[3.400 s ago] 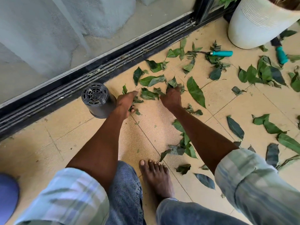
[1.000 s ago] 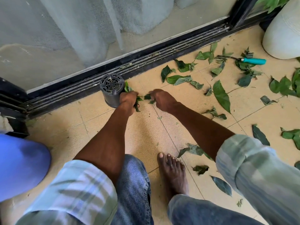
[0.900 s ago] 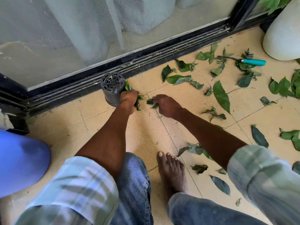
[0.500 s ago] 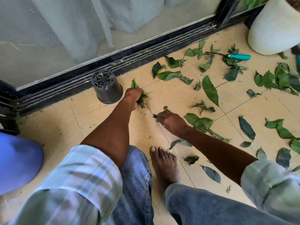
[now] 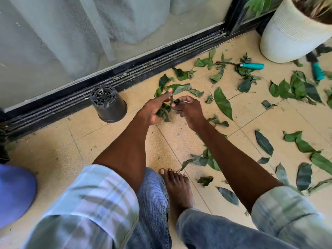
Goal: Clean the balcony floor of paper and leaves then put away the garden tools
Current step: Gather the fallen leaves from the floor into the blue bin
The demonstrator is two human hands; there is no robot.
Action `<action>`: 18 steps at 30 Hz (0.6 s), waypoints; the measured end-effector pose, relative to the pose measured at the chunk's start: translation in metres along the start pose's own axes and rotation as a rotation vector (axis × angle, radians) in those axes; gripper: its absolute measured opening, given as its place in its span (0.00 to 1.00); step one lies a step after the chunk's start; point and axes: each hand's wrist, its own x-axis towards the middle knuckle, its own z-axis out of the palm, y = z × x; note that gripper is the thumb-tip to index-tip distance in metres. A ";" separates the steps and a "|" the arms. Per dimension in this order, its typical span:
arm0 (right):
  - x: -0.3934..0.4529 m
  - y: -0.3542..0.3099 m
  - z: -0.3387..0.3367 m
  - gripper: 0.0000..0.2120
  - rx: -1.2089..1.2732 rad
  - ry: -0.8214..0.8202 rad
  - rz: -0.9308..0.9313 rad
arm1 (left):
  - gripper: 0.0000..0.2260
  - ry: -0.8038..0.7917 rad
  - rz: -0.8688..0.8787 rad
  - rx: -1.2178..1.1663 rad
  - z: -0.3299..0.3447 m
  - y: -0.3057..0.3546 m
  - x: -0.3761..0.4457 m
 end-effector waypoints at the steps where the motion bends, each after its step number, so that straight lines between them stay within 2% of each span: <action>1: 0.003 -0.001 0.006 0.09 -0.008 0.003 -0.006 | 0.16 -0.051 -0.001 0.010 0.005 0.000 -0.001; 3: 0.006 0.000 0.016 0.10 -0.101 0.046 -0.035 | 0.13 -0.086 -0.010 0.022 0.011 -0.002 0.000; 6: 0.007 0.005 0.024 0.12 -0.300 0.115 -0.097 | 0.06 -0.040 -0.017 -0.071 0.011 -0.005 0.005; 7: 0.008 0.005 0.022 0.13 -0.315 0.101 -0.082 | 0.05 -0.023 -0.016 -0.093 0.011 -0.006 0.006; 10: 0.017 -0.002 -0.004 0.21 -0.218 -0.105 0.096 | 0.05 0.062 0.018 -0.122 0.008 -0.006 0.011; 12: 0.025 -0.001 -0.024 0.17 -0.291 -0.088 0.020 | 0.06 0.151 0.027 -0.169 0.004 -0.007 0.014; 14: 0.029 0.011 -0.039 0.18 -0.708 0.020 -0.186 | 0.08 0.210 0.027 -0.186 -0.002 -0.008 0.019; 15: 0.029 0.024 -0.042 0.21 -0.925 -0.009 -0.268 | 0.09 0.226 0.027 -0.181 -0.003 -0.008 0.021; 17: 0.020 0.057 -0.043 0.27 -1.265 -0.221 -0.379 | 0.09 0.233 0.028 -0.159 -0.003 -0.011 0.027; 18: 0.012 0.069 -0.043 0.26 -1.426 -0.303 -0.418 | 0.09 0.234 0.031 -0.147 -0.003 -0.011 0.030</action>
